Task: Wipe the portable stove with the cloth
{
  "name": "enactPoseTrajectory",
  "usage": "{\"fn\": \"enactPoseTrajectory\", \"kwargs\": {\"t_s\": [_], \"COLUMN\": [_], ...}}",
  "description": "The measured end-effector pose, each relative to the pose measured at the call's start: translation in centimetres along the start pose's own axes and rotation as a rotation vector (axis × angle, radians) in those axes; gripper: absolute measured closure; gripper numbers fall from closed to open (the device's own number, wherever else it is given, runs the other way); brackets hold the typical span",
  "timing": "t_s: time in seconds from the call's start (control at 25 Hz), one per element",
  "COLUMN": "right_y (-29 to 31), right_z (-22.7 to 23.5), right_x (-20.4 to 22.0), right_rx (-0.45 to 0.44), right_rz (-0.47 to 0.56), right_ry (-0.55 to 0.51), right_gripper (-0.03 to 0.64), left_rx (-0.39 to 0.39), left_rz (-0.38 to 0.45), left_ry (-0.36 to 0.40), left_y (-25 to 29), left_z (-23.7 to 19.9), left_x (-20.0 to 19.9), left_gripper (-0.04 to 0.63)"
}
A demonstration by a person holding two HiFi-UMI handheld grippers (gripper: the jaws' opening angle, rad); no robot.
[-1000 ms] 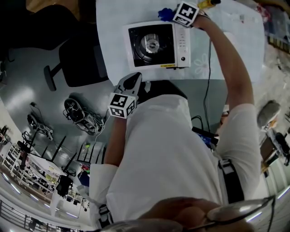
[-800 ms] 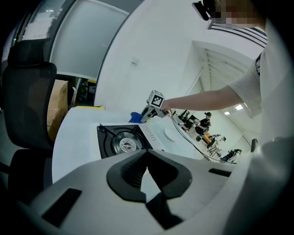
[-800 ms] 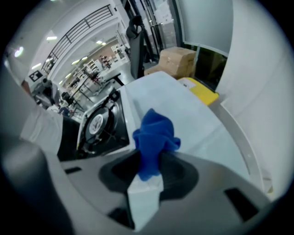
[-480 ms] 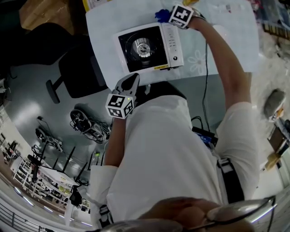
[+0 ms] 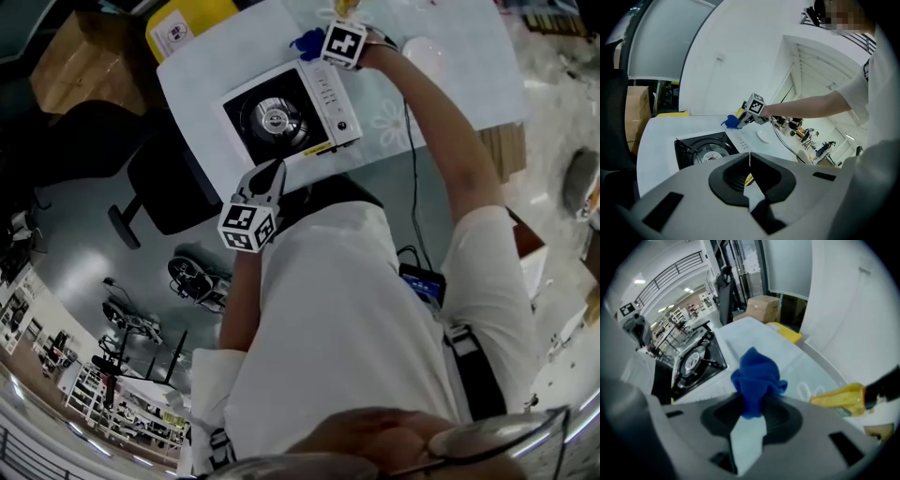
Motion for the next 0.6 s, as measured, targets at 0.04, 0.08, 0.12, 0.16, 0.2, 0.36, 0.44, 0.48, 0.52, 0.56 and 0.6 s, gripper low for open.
{"fn": "enactPoseTrajectory", "kwargs": {"t_s": [0.04,0.08,0.12,0.16,0.2,0.36,0.44,0.48,0.52,0.56,0.6], "right_y": [-0.2,-0.5,-0.7,-1.0,-1.3,-2.3,-2.5,-2.4,-2.4,-2.3,-2.2], "right_z": [0.2,0.6,0.8,1.0,1.0,1.0,1.0,1.0,1.0,0.8,0.6], "right_x": [0.4,0.9,1.4,1.7,2.1,3.5,4.1,4.3,4.5,4.8,5.1], "right_rx": [0.033,0.073,0.111,0.136,0.155,0.228,0.243,0.246,0.250,0.258,0.275], "right_rz": [-0.019,-0.039,-0.052,-0.055,-0.052,0.003,0.044,0.063,0.076,0.084,0.087], "right_ry": [-0.003,-0.006,-0.010,-0.009,-0.004,0.039,0.066,0.083,0.102,0.122,0.139], "right_gripper": [0.480,0.480,0.480,0.480,0.480,0.480,0.480,0.480,0.480,0.480,0.480], "left_rx": [0.005,0.009,0.013,0.016,0.019,0.019,0.012,0.010,0.011,0.014,0.017], "left_rz": [-0.004,-0.007,-0.010,-0.013,-0.016,-0.020,-0.013,-0.010,-0.011,-0.017,-0.029], "left_ry": [0.006,0.012,0.018,0.023,0.027,0.004,-0.012,-0.015,-0.013,-0.009,-0.004], "left_y": [0.2,0.3,0.5,0.6,0.7,0.7,0.4,0.2,0.0,-0.1,-0.2], "left_z": [0.2,0.4,0.5,0.7,0.7,0.8,0.9,0.8,0.7,0.6,0.6], "left_x": [-0.1,-0.2,-0.3,-0.4,-0.4,-0.6,-0.5,-0.5,-0.5,-0.4,-0.1], "left_gripper": [0.558,0.558,0.558,0.558,0.558,0.558,0.558,0.558,0.558,0.558,0.558]}}
Point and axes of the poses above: the fingertips, and each gripper's own axes: y forward along the fingers, z to its right, x out of its underside, the point moved 10 cm from there along -y, backward along the fingers, and after that the axes turned 4 degrees about x, right-handed, at the moved point
